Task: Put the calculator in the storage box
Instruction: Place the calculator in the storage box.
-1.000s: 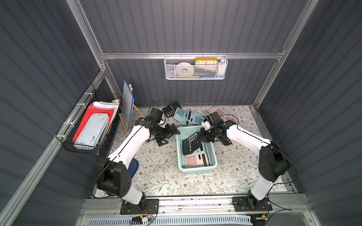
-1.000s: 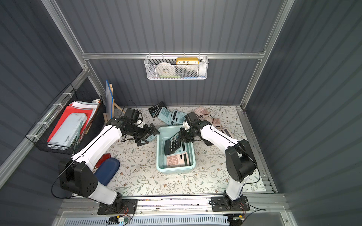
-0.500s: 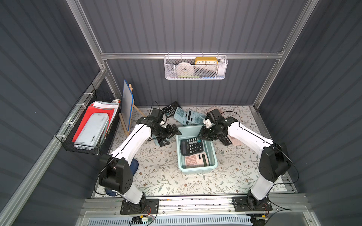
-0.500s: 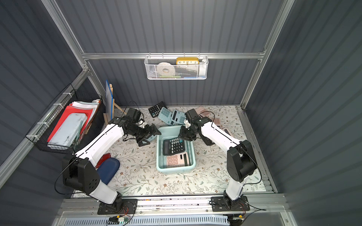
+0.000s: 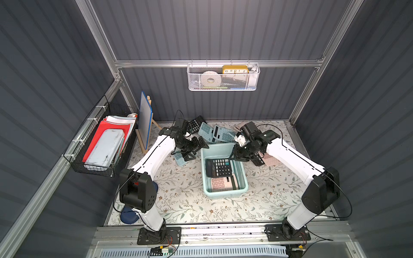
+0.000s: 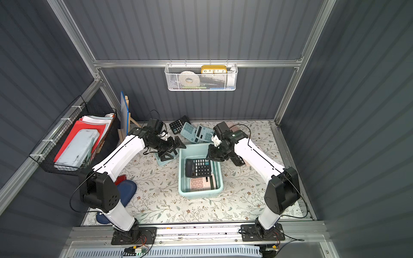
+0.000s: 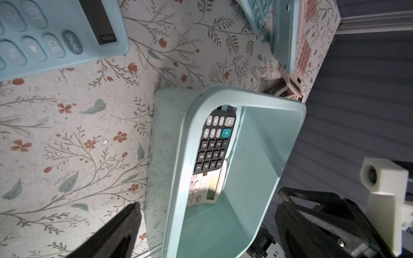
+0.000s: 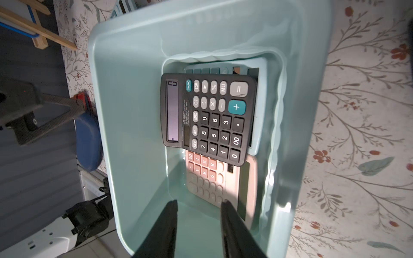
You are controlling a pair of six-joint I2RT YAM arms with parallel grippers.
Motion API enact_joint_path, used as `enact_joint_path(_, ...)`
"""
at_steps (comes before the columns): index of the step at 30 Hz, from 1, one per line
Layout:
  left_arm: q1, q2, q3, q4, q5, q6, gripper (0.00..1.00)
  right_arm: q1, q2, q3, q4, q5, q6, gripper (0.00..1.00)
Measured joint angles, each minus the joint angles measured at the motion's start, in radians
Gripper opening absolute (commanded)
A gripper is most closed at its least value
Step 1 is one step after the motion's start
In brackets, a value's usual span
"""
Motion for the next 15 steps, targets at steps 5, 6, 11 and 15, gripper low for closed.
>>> enact_joint_path(5,0.001,0.005,0.012,-0.013,-0.063,0.000,0.99,0.002,0.002,0.000,0.008,0.000,-0.002,0.42)
enact_joint_path(6,0.003,0.009,0.025,-0.027,-0.094,0.000,1.00,0.002,0.002,0.000,0.018,-0.002,0.008,0.44)
enact_joint_path(11,0.027,0.018,0.080,-0.088,-0.240,-0.002,0.99,-0.008,-0.037,-0.004,0.082,-0.042,0.077,0.49)
enact_joint_path(15,0.052,0.073,0.162,-0.155,-0.336,-0.006,0.99,-0.027,-0.095,-0.004,0.096,-0.066,0.105,0.52)
